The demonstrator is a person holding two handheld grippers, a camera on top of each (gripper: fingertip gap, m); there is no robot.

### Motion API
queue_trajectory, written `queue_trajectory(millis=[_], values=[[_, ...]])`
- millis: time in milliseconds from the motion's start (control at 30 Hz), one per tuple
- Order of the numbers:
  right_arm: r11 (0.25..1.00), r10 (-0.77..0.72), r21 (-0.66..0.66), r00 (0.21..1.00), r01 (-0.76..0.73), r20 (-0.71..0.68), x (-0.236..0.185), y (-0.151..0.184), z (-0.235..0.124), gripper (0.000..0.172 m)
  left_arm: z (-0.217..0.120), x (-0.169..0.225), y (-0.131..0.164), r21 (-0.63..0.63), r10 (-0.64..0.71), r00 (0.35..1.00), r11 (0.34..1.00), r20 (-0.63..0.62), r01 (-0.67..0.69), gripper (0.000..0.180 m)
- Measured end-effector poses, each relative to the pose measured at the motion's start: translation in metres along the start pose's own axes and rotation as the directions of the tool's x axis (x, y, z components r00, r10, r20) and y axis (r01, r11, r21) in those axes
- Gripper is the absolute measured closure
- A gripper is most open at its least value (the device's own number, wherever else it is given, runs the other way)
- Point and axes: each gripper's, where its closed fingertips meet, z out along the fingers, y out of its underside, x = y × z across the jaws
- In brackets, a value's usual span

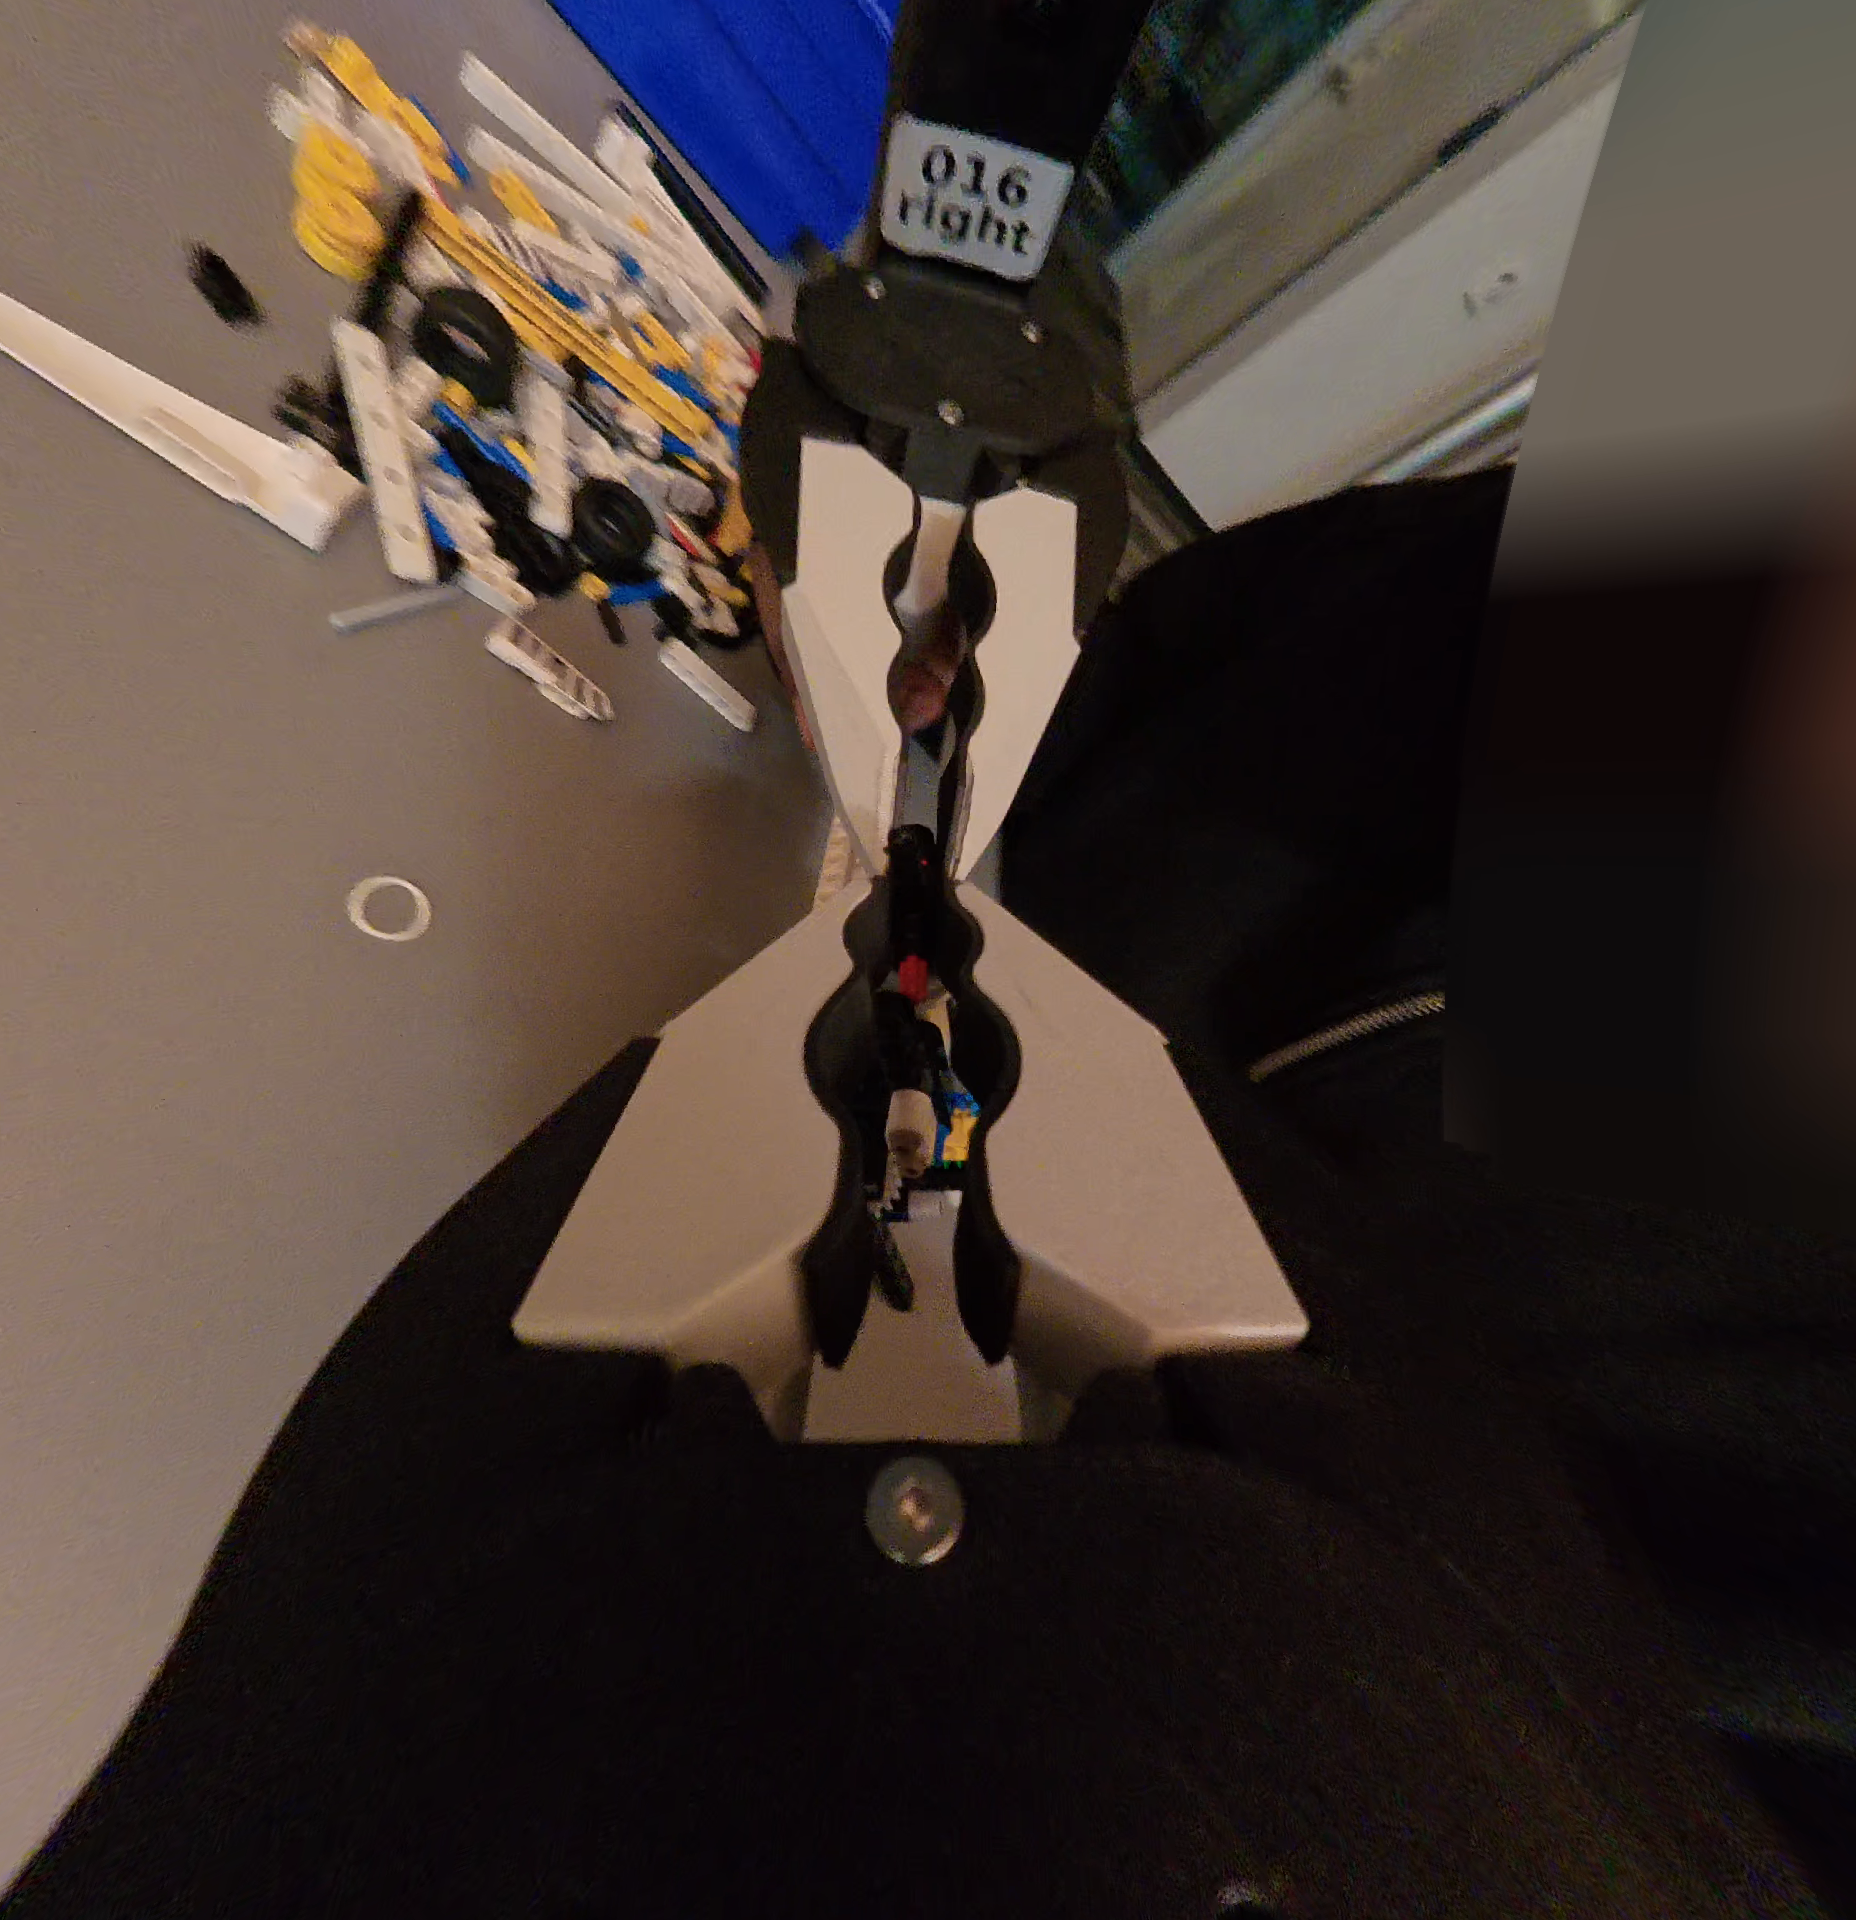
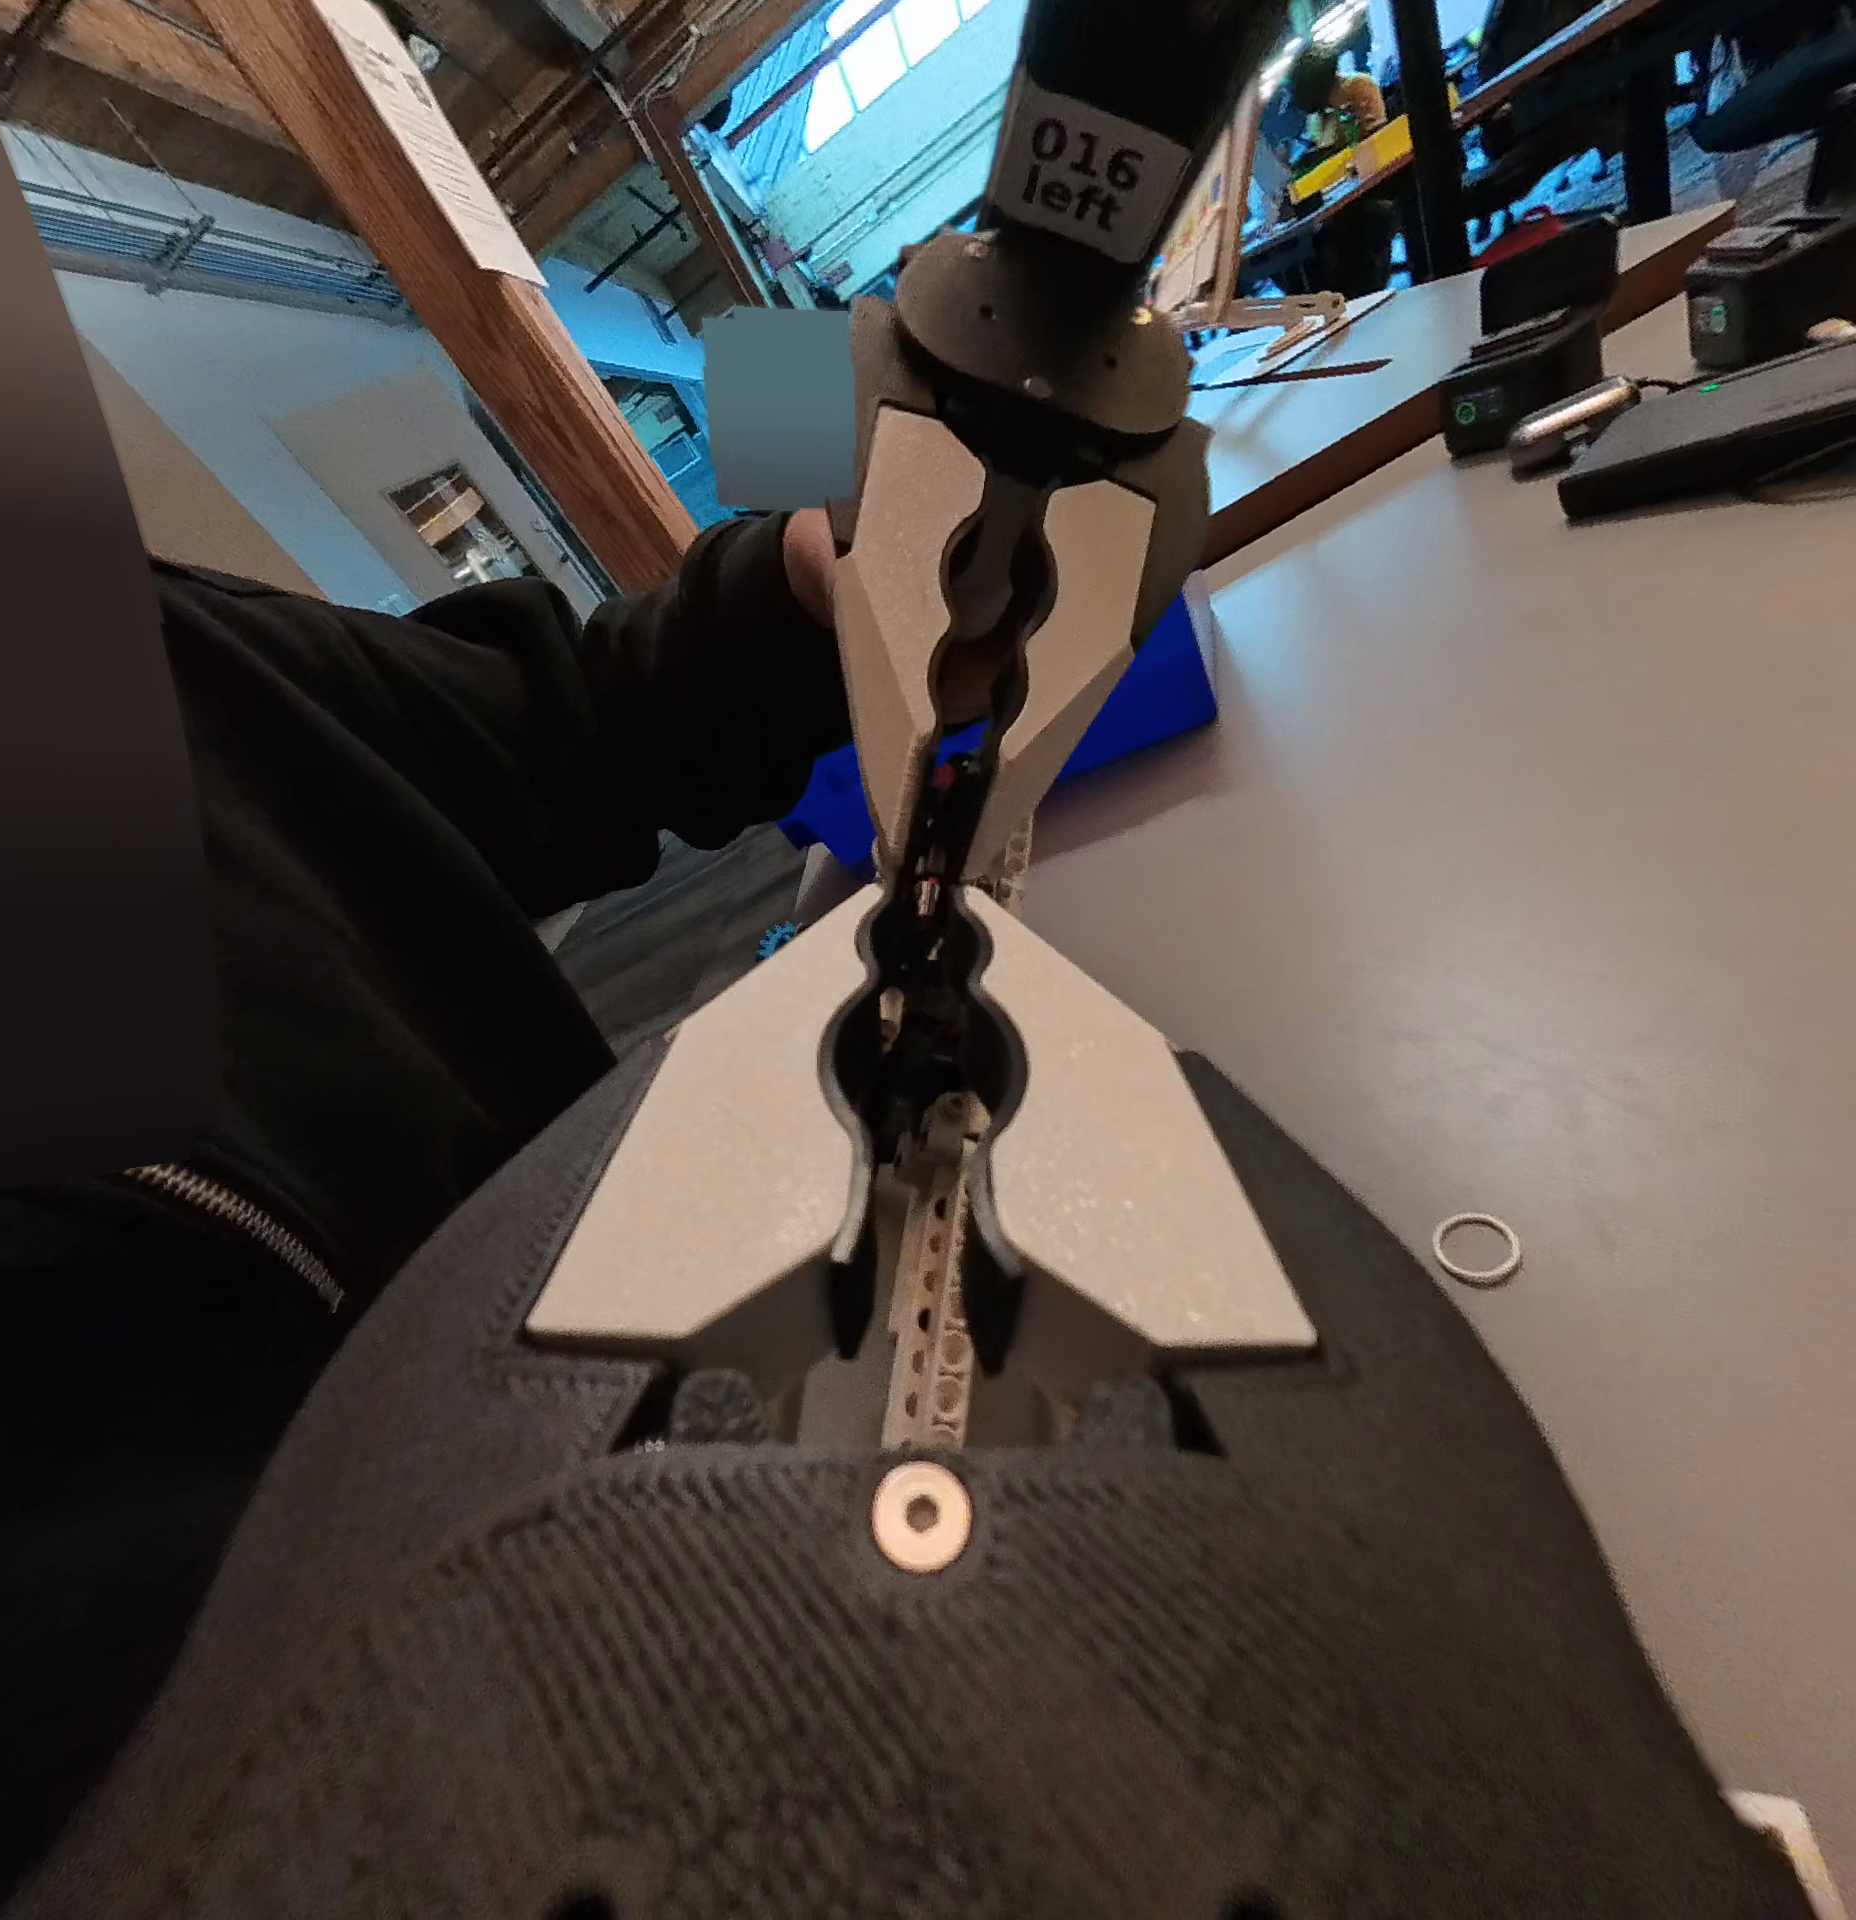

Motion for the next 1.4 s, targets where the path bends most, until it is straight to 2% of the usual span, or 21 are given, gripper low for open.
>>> queue_trajectory(millis=[67, 133, 200, 233, 300, 367, 500, 600, 700, 767, 833, 933, 1033, 1133, 1200, 1267, 1333, 1400], values=[[0.998, 0.044, 0.048, 0.999, -0.044, -0.015, 0.006, -0.004, -0.003, 0.165, 0.0, 0.001, -0.006, 0.057, 0.001, 1.0, 0.998, 0.031, -0.003, 0.178], [0.99, 0.108, 0.086, 0.994, -0.109, 0.021, 0.004, -0.007, -0.006, 0.166, 0.0, 0.001, -0.005, 0.06, -0.011, 0.999, 0.998, 0.046, 0.008, 0.176], [0.99, 0.127, 0.065, 0.992, -0.127, 0.011, 0.005, 0.0, -0.004, 0.166, -0.002, -0.003, 0.003, 0.026, -0.055, 0.998, 0.998, 0.044, 0.054, 0.175], [0.989, 0.136, 0.055, 0.991, -0.136, -0.001, 0.007, 0.004, -0.005, 0.165, -0.01, -0.009, 0.003, 0.051, -0.074, 0.995, 0.996, 0.065, 0.071, 0.175], [0.984, 0.166, 0.071, 0.986, -0.165, 0.0, 0.009, 0.008, -0.01, 0.166, -0.017, -0.008, 0.003, 0.088, -0.104, 0.994, 0.991, 0.014, 0.103, 0.175], [0.981, 0.193, 0.002, 0.981, -0.193, 0.031, 0.004, 0.023, -0.002, 0.166, -0.022, -0.013, 0.003, 0.096, -0.06, 0.996, 0.994, 0.059, 0.054, 0.175], [0.975, 0.212, 0.08, 0.975, -0.207, -0.066, 0.025, 0.02, -0.014, 0.166, -0.038, -0.02, -0.007, 0.195, -0.108, 0.993, 0.976, 0.041, 0.098, 0.176], [0.98, 0.199, 0.032, 0.975, -0.196, -0.098, 0.03, 0.023, -0.01, 0.165, -0.04, -0.023, -0.012, 0.246, -0.105, 0.994, 0.964, 0.022, 0.097, 0.176], [0.962, 0.268, -0.025, 0.954, -0.273, -0.138, 0.044, 0.036, -0.007, 0.165, -0.044, -0.021, -0.017, 0.289, -0.098, 0.995, 0.953, 0.005, 0.092, 0.176], [0.941, 0.333, -0.018, 0.932, -0.339, -0.146, 0.054, 0.04, -0.006, 0.159, -0.042, -0.017, -0.017, 0.308, -0.096, 0.995, 0.947, -0.015, 0.096, 0.176], [0.926, 0.372, -0.008, 0.918, -0.377, -0.139, 0.059, 0.042, -0.006, 0.162, -0.038, -0.013, -0.016, 0.331, -0.099, 0.994, 0.938, -0.038, 0.106, 0.176], [0.93, 0.366, 0.028, 0.91, -0.368, -0.194, 0.066, 0.038, -0.013, 0.142, -0.035, -0.006, -0.014, 0.376, -0.105, 0.991, 0.918, -0.078, 0.127, 0.177], [0.967, 0.251, 0.11, 0.934, -0.23, -0.255, 0.057, 0.017, -0.03, 0.131, -0.031, 0.002, -0.014, 0.444, -0.111, 0.986, 0.883, -0.123, 0.155, 0.177], [0.986, -0.031, 0.149, 0.959, 0.076, -0.283, 0.018, -0.005, -0.039, 0.132, -0.013, 0.012, -0.008, 0.444, -0.115, 0.979, 0.878, -0.166, 0.178, 0.177], [0.934, -0.27, 0.144, 0.912, 0.326, -0.309, -0.013, -0.011, -0.04, 0.134, 0.008, 0.022, 0.002, 0.386, -0.121, 0.969, 0.901, -0.216, 0.199, 0.176], [0.841, -0.487, 0.084, 0.815, 0.535, -0.314, -0.036, -0.003, -0.037, 0.139, 0.029, 0.039, 0.014, 0.289, -0.138, 0.936, 0.928, -0.323, 0.236, 0.177], [0.775, -0.603, 0.028, 0.753, 0.631, -0.262, -0.047, 0.018, -0.036, 0.144, 0.05, 0.049, 0.031, 0.186, -0.132, 0.912, 0.958, -0.388, 0.217, 0.176], [0.774, -0.617, 0.023, 0.762, 0.633, -0.196, -0.055, 0.034, -0.038, 0.146, 0.066, 0.042, 0.035, 0.194, -0.131, 0.919, 0.957, -0.371, 0.215, 0.176]])
